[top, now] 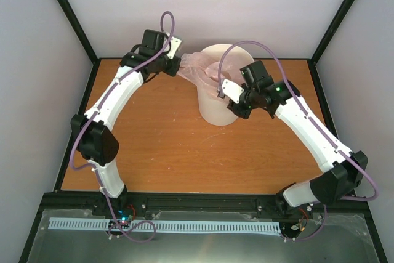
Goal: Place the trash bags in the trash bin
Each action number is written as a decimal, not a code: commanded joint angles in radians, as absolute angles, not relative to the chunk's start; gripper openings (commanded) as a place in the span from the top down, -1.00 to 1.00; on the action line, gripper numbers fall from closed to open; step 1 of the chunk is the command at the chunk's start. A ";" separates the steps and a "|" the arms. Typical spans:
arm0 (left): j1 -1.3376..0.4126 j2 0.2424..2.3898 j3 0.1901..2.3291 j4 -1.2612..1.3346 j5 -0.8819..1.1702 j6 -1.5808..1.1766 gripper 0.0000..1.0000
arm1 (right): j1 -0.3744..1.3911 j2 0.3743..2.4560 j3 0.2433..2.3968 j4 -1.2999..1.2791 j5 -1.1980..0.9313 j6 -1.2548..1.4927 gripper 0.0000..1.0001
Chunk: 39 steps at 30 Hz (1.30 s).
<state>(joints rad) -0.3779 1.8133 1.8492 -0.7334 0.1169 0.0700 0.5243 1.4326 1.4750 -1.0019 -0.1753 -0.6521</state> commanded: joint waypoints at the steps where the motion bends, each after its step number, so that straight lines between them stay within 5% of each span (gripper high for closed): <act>1: -0.377 1.790 1.902 -0.709 0.196 0.062 0.99 | 0.534 1.346 1.535 -1.065 -0.212 -0.644 0.43; 14: -0.382 1.793 1.885 -0.707 0.244 0.055 0.99 | 0.534 1.279 1.726 -1.075 -0.220 -0.466 -0.01; 27: -0.389 1.775 1.871 -0.706 0.235 0.064 0.99 | 0.535 1.522 1.882 -1.028 -0.160 -0.426 -0.08; 39: -0.389 1.770 1.861 -0.704 0.231 0.063 0.99 | 0.530 1.516 1.842 -0.994 -0.029 -0.388 0.94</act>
